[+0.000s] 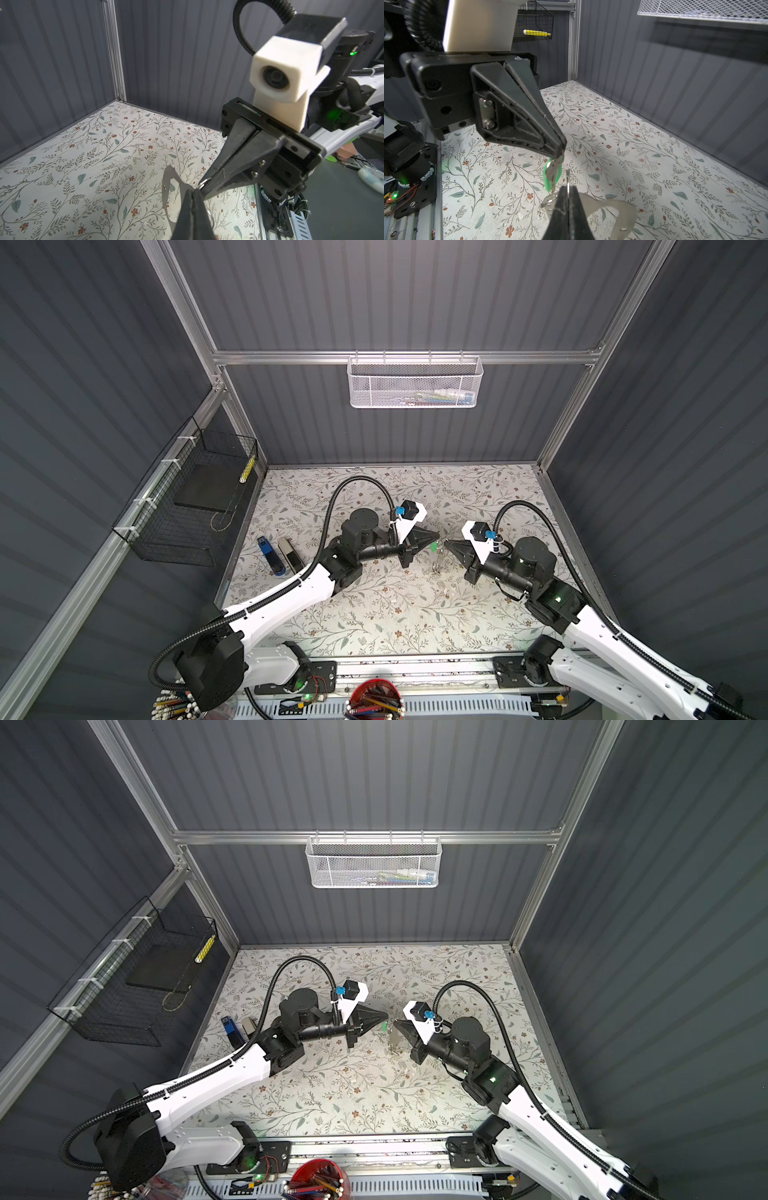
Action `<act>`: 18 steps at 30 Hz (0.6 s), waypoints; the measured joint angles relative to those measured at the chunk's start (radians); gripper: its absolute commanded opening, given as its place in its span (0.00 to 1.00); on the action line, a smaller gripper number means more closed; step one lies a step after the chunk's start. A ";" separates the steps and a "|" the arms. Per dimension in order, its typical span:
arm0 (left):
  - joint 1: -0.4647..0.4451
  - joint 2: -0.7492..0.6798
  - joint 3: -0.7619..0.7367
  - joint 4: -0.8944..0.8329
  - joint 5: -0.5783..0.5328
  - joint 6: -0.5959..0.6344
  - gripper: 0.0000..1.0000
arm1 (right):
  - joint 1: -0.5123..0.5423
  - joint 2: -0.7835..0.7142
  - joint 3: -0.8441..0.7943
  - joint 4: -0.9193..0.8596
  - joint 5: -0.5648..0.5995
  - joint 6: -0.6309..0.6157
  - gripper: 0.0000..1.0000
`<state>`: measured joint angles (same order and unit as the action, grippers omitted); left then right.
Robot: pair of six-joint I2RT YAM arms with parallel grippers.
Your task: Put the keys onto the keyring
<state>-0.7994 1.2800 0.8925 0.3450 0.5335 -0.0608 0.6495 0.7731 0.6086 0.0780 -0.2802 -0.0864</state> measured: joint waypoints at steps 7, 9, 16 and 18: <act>-0.005 0.014 0.004 0.001 0.018 0.000 0.00 | -0.001 0.026 0.014 0.003 -0.008 0.013 0.00; -0.007 0.022 0.006 0.008 0.021 0.000 0.00 | -0.001 0.032 0.016 0.003 -0.011 0.016 0.00; -0.007 0.026 0.006 0.039 0.017 -0.002 0.00 | -0.001 0.042 0.016 0.003 -0.012 0.023 0.00; -0.007 0.026 0.006 0.052 0.011 -0.004 0.00 | -0.001 0.043 0.016 0.003 -0.013 0.025 0.00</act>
<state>-0.8062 1.3056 0.8982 0.3969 0.5442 -0.0650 0.6483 0.8158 0.6247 0.0814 -0.2928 -0.0616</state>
